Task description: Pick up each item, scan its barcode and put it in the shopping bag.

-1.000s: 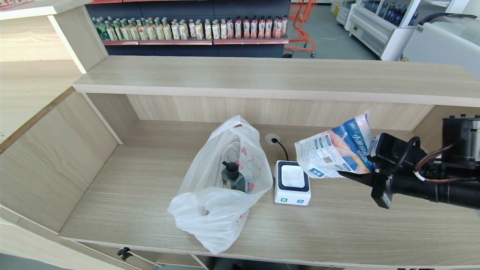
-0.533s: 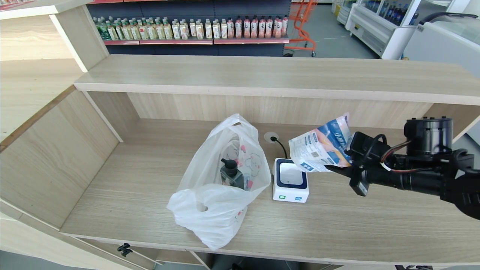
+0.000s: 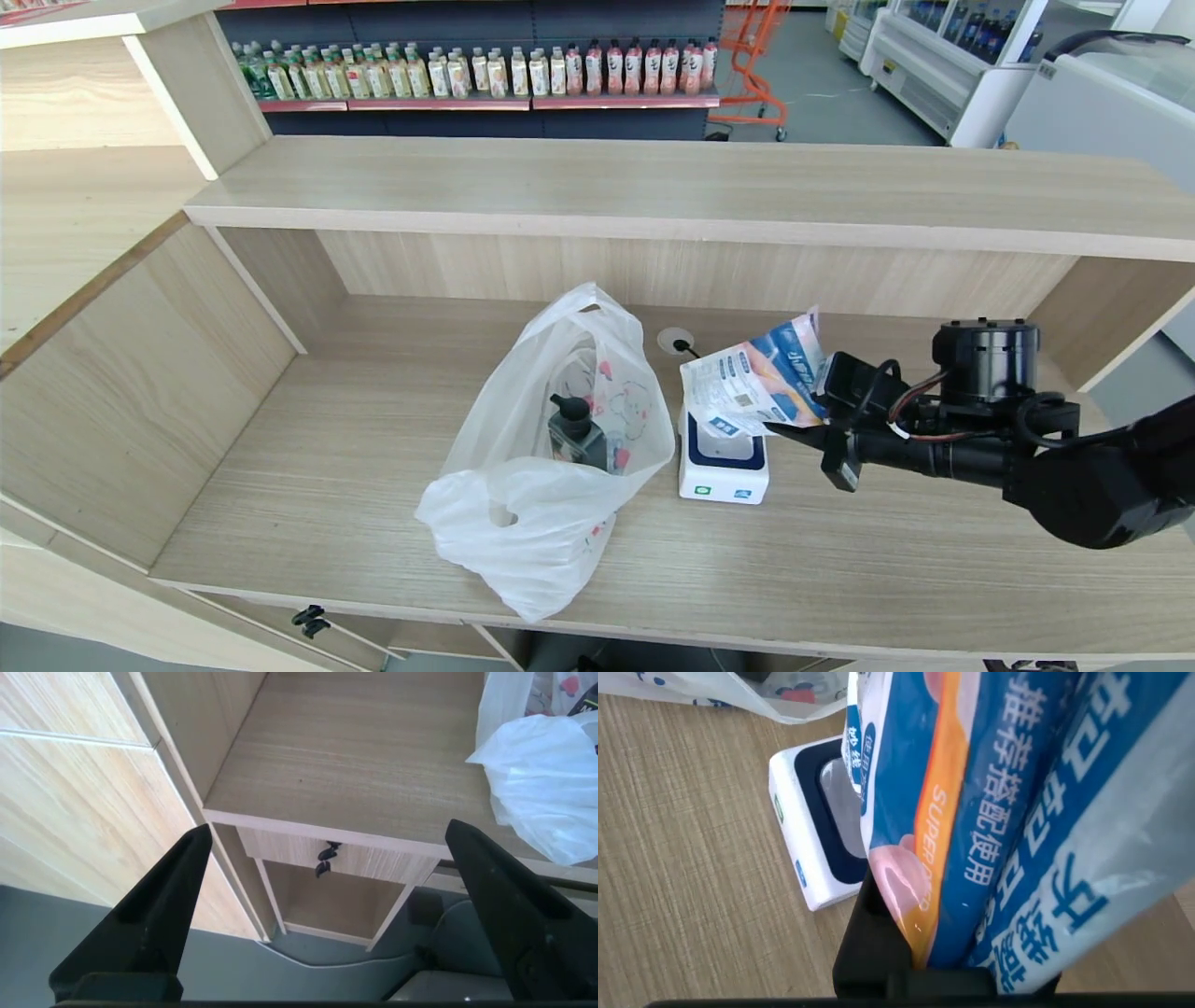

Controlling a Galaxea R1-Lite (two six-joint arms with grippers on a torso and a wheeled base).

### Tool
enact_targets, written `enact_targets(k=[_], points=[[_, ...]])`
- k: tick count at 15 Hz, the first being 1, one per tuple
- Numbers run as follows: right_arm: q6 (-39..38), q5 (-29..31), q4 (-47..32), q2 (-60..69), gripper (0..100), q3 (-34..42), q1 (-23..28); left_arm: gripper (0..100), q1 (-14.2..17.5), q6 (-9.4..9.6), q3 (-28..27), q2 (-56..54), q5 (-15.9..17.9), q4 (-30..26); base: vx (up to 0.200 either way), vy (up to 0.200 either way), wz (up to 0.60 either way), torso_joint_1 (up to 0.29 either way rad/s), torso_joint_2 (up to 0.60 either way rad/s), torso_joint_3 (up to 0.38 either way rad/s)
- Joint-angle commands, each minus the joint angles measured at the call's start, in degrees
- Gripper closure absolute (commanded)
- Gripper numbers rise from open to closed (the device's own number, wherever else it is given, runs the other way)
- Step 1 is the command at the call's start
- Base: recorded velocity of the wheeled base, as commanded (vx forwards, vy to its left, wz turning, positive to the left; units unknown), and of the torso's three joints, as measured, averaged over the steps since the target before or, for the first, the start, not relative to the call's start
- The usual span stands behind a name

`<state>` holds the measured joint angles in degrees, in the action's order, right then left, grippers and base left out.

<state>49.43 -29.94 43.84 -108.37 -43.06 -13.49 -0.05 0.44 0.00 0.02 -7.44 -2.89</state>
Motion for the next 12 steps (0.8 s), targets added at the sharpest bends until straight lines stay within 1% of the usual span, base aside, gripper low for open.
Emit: enact_targets(k=[1,5,7,12], points=[[0.4,-0.2,0.6,-1.8,100,0.1,-0.1,0,0.0,0.0,0.0,0.0,0.0,0.0,0.0,0.0,0.0,0.0,0.0,0.0],[0.8,-1.6,2.7,-3.3,100,0.0,0.0,0,0.0,0.0,0.0,0.0,0.0,0.0,0.0,0.0,0.0,0.0,0.0,0.0],[0.7,-1.7,4.9,-4.2,100,0.2,0.0,0,0.0,0.0,0.0,0.0,0.0,0.0,0.0,0.0,0.0,0.0,0.0,0.0],[0.1,-2.4,5.3,-2.9,100,0.4,0.1,0,0.0,0.0,0.0,0.1,0.0,0.0,0.0,0.0,0.0,0.0,0.0,0.0]])
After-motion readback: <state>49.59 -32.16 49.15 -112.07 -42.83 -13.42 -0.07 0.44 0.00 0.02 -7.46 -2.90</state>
